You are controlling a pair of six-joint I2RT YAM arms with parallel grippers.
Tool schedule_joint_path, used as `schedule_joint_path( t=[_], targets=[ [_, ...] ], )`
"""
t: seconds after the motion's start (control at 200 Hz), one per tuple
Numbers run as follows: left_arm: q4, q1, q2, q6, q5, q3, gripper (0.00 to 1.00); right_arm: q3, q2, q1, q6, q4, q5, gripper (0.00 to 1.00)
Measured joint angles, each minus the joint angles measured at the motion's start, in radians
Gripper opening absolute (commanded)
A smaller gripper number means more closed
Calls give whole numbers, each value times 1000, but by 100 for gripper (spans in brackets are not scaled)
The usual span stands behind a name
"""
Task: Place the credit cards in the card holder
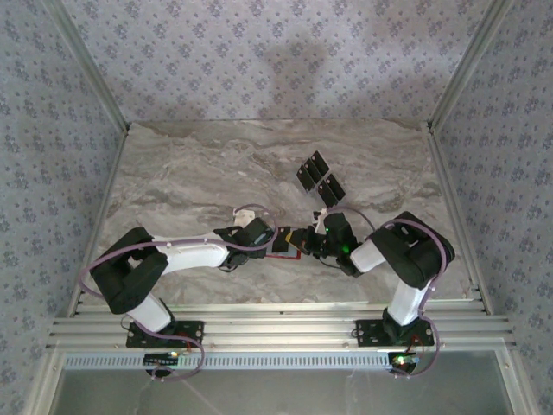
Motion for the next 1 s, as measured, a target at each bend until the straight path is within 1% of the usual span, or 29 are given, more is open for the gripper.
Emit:
schedule_joint_path(
  t=[0.41, 0.8, 0.999],
  targets=[
    [0, 0, 0, 0, 0, 0, 100, 0, 38, -6, 25, 56, -11, 0],
    [0, 0, 0, 0, -4, -2, 100, 2, 100, -11, 46, 167, -26, 0],
    [0, 0, 0, 0, -4, -3, 100, 2, 104, -11, 49, 175, -27, 0]
  ],
)
